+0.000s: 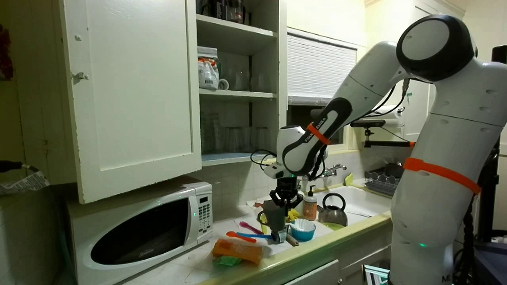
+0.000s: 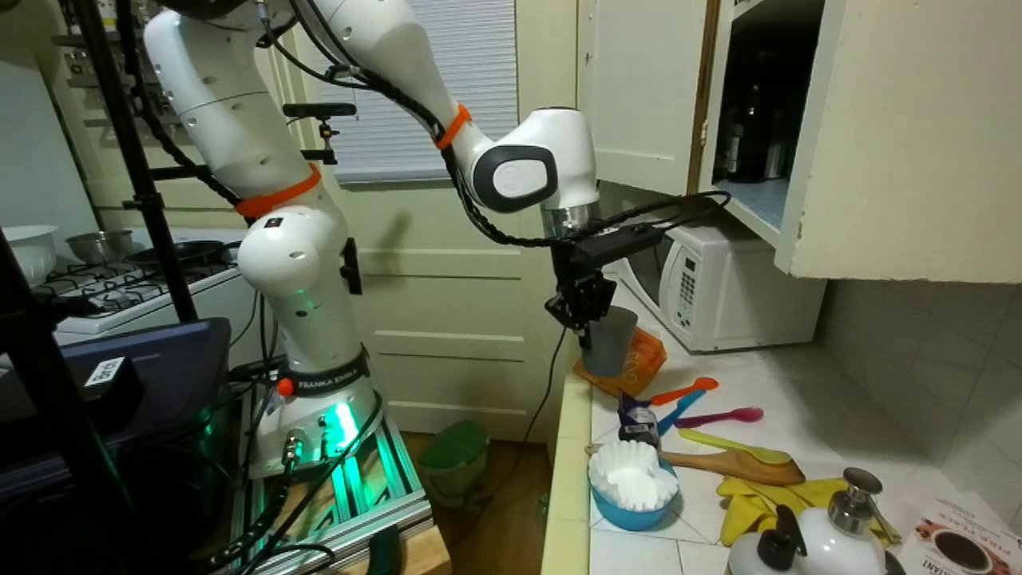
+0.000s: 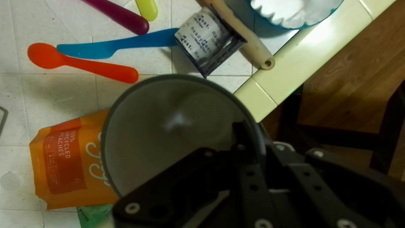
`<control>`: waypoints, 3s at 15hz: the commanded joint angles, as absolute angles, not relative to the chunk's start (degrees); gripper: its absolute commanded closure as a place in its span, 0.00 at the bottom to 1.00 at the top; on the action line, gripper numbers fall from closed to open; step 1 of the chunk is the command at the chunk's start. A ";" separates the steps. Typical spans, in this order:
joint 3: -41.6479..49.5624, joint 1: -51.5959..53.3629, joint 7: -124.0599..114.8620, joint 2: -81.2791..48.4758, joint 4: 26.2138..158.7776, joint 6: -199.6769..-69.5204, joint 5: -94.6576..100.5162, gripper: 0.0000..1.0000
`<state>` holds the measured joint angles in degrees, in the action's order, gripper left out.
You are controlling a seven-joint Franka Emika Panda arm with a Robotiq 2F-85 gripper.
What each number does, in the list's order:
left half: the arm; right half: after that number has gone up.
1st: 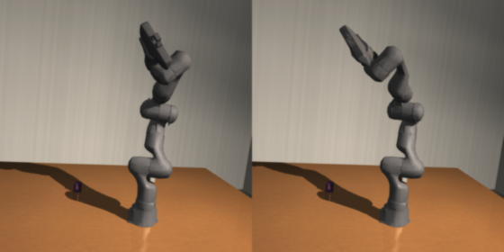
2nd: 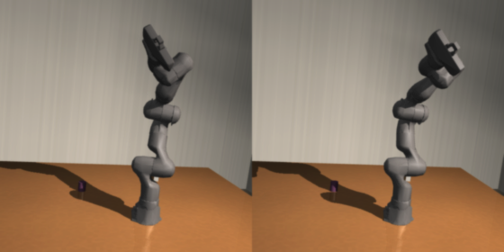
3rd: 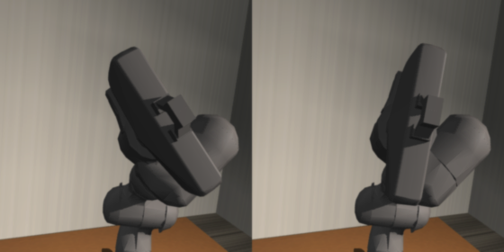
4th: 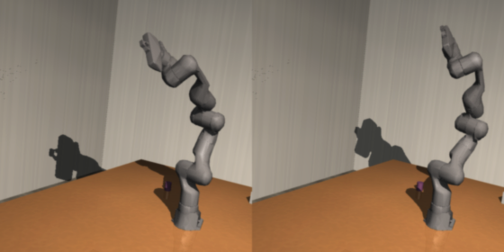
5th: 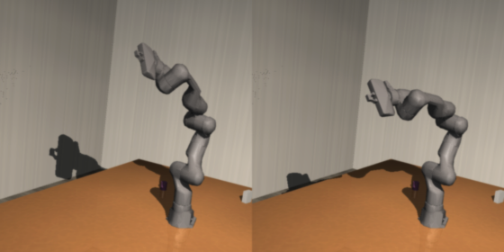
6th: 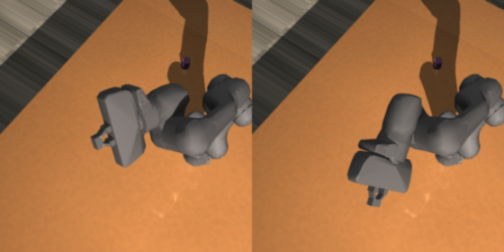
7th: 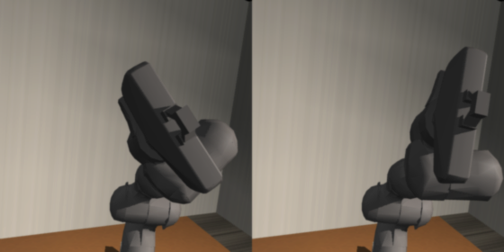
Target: Place the grey mug upright.
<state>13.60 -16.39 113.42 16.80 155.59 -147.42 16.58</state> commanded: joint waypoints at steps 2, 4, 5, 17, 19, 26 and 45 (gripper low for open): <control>14.16 -15.46 116.26 16.51 155.94 -150.52 21.79 0.98; 15.19 -15.14 120.28 15.80 155.10 -151.21 23.38 0.98; 14.73 -15.89 119.30 15.13 154.94 -151.74 25.08 0.98; 18.36 -9.93 127.00 2.01 153.16 -160.64 -2.11 0.98; 17.85 -10.58 130.70 -0.02 152.09 -160.82 -6.13 0.98; 18.74 -11.42 133.20 -3.28 149.36 -160.17 -5.21 0.91; 3.60 -27.46 159.35 -9.76 141.37 -163.73 -21.12 0.98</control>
<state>7.91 -23.55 155.33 -8.79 143.12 -163.04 -20.22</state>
